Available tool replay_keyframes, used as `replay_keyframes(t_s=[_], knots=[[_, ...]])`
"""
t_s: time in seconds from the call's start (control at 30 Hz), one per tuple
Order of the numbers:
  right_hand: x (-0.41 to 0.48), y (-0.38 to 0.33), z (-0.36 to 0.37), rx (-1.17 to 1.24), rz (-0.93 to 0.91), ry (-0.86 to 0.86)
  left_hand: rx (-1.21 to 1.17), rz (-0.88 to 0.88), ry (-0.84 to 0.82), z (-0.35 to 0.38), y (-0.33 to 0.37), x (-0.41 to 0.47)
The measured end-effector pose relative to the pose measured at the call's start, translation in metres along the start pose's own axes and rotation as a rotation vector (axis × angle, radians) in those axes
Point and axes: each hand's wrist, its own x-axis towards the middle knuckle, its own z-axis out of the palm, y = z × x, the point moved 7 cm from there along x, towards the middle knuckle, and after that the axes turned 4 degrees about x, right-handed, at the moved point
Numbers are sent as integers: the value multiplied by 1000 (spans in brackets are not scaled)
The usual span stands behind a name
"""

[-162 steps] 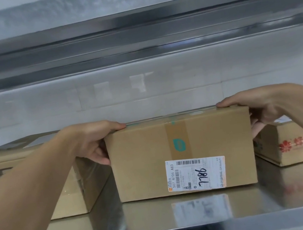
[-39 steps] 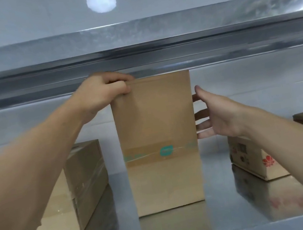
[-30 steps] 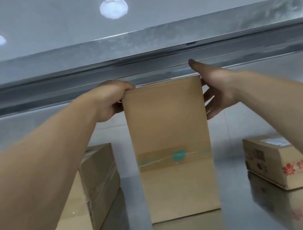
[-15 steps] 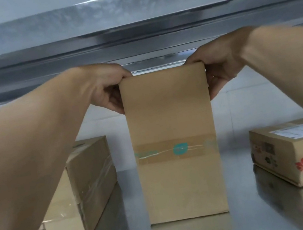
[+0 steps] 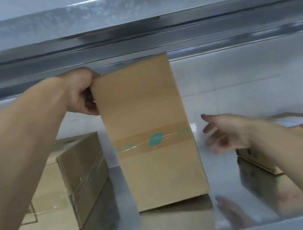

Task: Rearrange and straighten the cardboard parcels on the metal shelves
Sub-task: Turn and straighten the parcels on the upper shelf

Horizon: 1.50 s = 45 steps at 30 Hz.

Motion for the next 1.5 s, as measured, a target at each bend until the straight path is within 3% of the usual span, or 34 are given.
replay_keyframes(t_s=[0.17,0.27,0.37,0.53,0.67,0.73,0.87,0.93,1.23,1.5], knots=[[1,61,18,179,125,-128,-161,1,27,-9,-18,-3],[-6,60,17,377,158,-211,-268,-35,33,-13,-43,-1],[-11,36,-3,458,116,-156,-354,-82,40,-19,-66,-4],[-29,-6,-35,338,57,31,-125,-104,48,-17,-105,-3],[-35,-26,-49,211,60,82,90,1,109,-5,-124,-2],[-36,-35,-53,126,56,90,91,-16,99,1,-129,-3],[-36,-48,-59,-68,25,140,-110,-205,-185,24,-133,-18],[-35,-47,-55,-121,28,127,-133,-248,-231,29,-132,-22],[-25,-28,-36,-225,61,98,137,-280,-135,23,-127,-16],[-3,-26,-34,-323,89,88,181,-280,-100,27,-132,2]])
